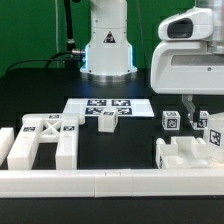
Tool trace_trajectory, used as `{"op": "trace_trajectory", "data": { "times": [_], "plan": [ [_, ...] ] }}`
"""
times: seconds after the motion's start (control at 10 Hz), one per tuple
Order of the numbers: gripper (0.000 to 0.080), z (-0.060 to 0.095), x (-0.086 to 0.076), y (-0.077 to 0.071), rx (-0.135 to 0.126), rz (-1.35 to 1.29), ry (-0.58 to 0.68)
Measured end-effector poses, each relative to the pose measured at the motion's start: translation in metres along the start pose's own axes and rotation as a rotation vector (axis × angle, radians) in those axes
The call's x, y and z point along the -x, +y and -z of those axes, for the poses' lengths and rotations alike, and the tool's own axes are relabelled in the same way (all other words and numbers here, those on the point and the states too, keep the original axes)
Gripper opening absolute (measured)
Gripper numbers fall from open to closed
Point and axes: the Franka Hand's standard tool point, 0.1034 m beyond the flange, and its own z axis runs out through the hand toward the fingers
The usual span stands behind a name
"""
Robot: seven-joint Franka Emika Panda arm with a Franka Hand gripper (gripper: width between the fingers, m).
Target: Assemble chair
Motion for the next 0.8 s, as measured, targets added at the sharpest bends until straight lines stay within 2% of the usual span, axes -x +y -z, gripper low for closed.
{"op": "trace_trajectory", "data": {
  "times": [0.1, 0.3, 0.5, 0.7, 0.8],
  "plan": [
    [0.0649, 0.0005, -0.0010, 0.0027, 0.012, 0.140, 0.000],
    [0.0649, 0.0040, -0.0023, 0.0026, 0.058, 0.321, -0.010],
    [0.0649, 0.0039, -0.0015, 0.0032, 0.063, 0.453, -0.019],
    [0.0387, 0.0038, -0.0023, 0.0057, 0.062, 0.532, -0.022],
    [0.0387, 0.0036, -0.0022, 0.0059, 0.062, 0.532, -0.022]
  ]
}}
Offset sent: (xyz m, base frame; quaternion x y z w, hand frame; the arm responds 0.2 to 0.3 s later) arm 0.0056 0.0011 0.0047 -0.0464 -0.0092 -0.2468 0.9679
